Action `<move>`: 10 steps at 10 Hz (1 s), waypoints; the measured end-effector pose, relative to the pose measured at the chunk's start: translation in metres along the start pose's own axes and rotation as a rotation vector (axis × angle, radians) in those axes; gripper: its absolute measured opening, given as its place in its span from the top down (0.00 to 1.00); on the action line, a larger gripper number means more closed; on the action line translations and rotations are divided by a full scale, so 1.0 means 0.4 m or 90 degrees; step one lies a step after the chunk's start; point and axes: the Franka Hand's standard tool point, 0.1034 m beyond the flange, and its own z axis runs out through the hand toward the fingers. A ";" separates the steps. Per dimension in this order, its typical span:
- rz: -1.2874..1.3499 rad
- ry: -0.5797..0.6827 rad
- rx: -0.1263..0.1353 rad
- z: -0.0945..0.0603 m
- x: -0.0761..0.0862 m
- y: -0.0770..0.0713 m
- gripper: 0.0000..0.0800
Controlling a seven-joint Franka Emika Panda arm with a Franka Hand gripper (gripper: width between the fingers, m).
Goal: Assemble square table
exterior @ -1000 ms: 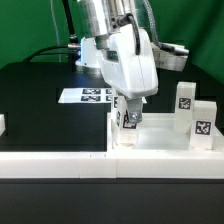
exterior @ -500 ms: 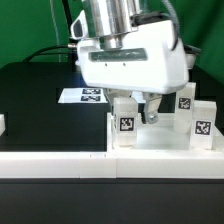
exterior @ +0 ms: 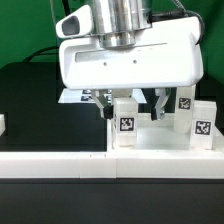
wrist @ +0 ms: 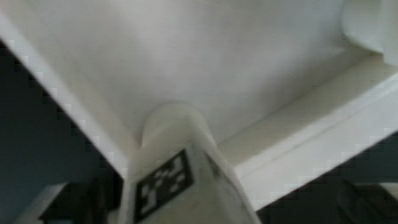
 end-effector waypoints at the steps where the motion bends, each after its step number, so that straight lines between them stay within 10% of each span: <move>1: -0.130 0.008 -0.015 -0.001 0.003 -0.007 0.19; 4: -0.157 0.005 -0.015 0.007 -0.005 -0.010 0.19; 8: -0.038 0.007 -0.018 0.006 0.001 0.012 0.63; 10: 0.049 0.008 -0.018 0.006 0.001 0.013 0.63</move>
Offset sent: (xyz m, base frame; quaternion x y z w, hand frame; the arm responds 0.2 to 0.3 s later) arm 0.0000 0.0000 0.0000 0.0000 0.0000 0.0650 0.9979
